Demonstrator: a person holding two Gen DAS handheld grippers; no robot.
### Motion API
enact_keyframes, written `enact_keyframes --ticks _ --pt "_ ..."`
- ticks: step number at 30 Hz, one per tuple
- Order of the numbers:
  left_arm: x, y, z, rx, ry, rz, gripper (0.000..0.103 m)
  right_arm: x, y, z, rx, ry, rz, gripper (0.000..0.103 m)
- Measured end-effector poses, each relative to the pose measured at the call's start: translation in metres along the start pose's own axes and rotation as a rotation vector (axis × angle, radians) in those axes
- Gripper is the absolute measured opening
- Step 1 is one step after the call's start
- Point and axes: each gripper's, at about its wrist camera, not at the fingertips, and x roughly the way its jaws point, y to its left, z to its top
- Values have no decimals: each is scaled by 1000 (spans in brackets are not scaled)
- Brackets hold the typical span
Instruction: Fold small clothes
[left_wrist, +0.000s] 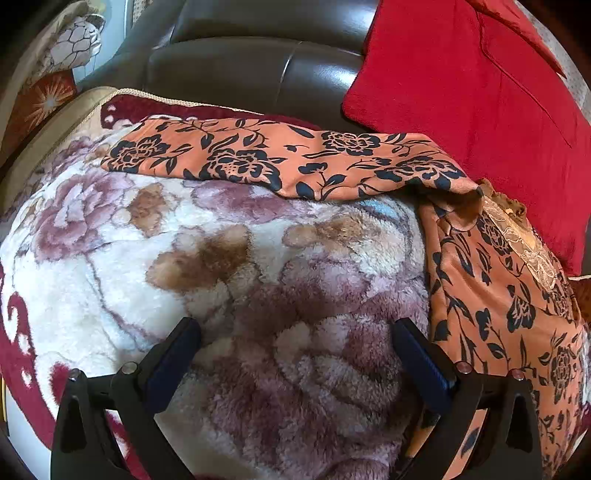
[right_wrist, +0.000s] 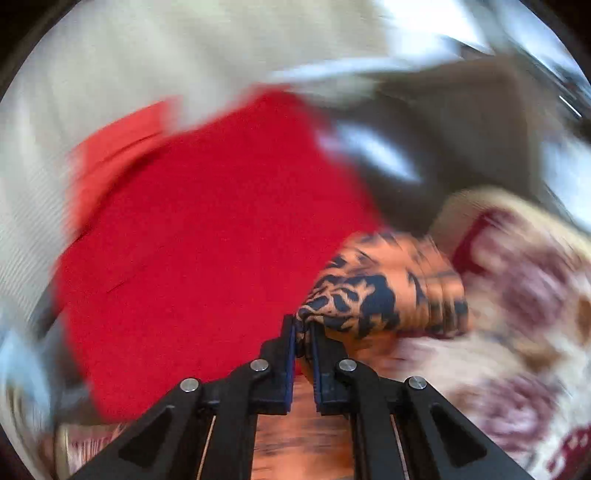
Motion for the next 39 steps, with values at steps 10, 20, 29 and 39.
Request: enact_keyframes --ticks 10,20,29,39 --pt "-61 -13 26 29 -120 -28 103 142 128 -173 -1 491 252 95" --pt "-21 -163 80 120 26 -340 103 66 19 -163 185 348 252 96" --pt "53 -189 81 108 164 -164 0 29 -50 -162 261 303 189 96" --pt "47 -146 66 69 96 -219 0 75 -85 -150 356 360 89 96"
